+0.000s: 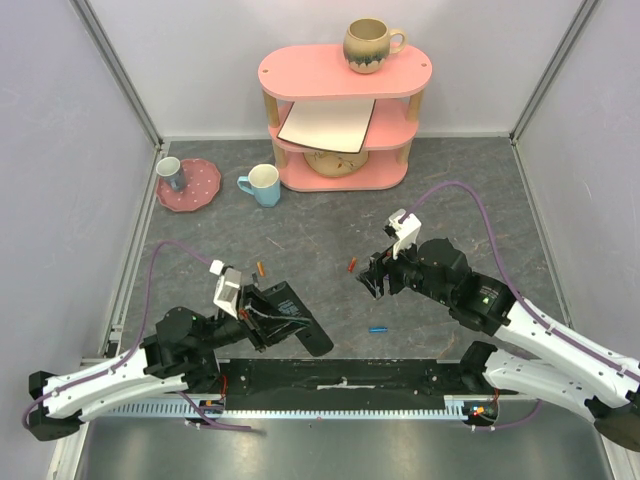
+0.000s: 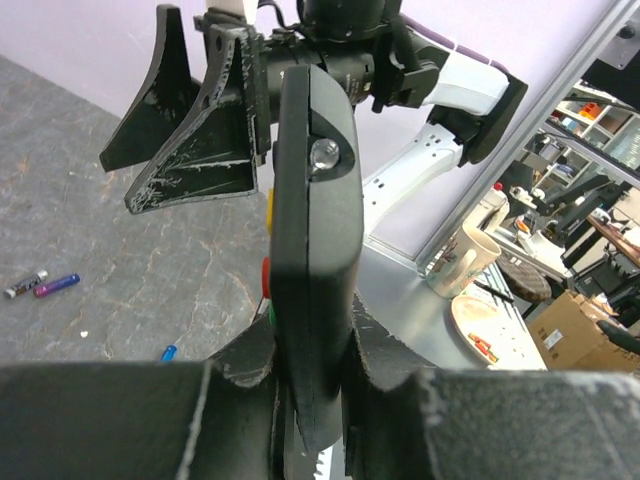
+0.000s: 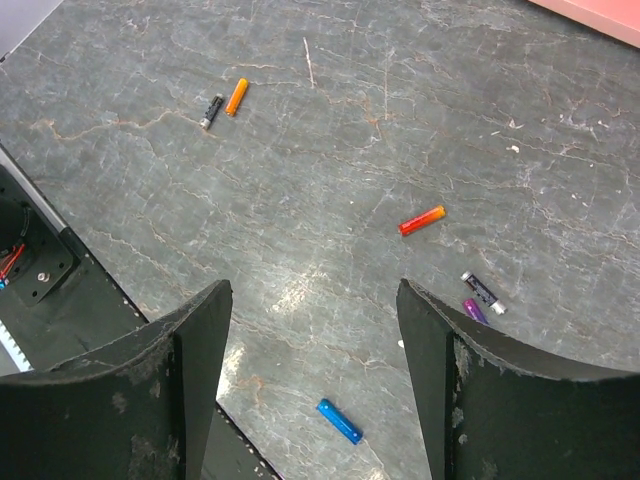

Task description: Load the batteries into the remote control

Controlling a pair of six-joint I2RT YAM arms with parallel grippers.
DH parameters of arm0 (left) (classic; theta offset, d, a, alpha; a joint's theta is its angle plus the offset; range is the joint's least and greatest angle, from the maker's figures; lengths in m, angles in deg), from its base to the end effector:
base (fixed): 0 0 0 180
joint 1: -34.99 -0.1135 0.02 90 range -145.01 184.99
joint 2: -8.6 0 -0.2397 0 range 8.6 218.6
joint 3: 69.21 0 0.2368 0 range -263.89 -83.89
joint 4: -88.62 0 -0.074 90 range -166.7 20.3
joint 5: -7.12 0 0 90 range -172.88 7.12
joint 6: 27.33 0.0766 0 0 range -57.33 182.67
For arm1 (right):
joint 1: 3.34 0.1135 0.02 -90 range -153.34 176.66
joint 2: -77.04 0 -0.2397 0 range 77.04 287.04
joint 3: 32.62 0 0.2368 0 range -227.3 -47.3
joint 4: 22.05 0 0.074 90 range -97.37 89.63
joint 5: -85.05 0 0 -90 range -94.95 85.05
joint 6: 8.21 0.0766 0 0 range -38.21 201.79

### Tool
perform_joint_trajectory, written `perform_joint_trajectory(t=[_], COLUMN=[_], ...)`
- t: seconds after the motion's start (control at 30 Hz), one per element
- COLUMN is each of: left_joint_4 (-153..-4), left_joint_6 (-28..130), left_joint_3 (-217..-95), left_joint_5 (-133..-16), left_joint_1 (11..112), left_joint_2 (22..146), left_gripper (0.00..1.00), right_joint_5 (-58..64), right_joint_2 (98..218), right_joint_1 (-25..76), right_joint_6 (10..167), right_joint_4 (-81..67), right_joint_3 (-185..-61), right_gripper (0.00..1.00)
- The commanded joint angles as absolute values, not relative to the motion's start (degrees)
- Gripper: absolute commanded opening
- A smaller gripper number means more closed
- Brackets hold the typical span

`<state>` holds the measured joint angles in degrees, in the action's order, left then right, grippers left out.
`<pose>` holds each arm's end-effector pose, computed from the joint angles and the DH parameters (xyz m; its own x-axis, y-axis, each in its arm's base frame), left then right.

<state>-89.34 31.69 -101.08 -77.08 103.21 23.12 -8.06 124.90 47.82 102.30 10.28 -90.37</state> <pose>0.0518 -0.1504 0.2839 -0.4102 -0.3536 -0.8407 0.8735 0.1127 -0.4736 0.1485 0.1777 0.2745 -0.4857 -0.0454 -0.8729 -0.6151 0.7273 0.3044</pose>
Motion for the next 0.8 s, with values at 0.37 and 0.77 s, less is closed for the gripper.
perform_joint_trajectory(t=[0.37, 0.77], left_joint_4=[-96.3, -100.0], left_joint_6=[38.4, 28.2], left_joint_3=[-99.5, -98.4], left_joint_5=[-75.7, -97.0], left_joint_1=[103.2, 103.2], left_joint_2=[21.2, 36.0], left_gripper=[0.02, 0.02], right_joint_5=[-12.3, -16.4], right_joint_2=[125.6, 129.1], right_joint_1=[48.0, 47.3], right_joint_6=[103.3, 114.4], right_joint_4=[8.9, 5.1], right_joint_3=[-91.3, -88.2], right_gripper=[0.77, 0.90])
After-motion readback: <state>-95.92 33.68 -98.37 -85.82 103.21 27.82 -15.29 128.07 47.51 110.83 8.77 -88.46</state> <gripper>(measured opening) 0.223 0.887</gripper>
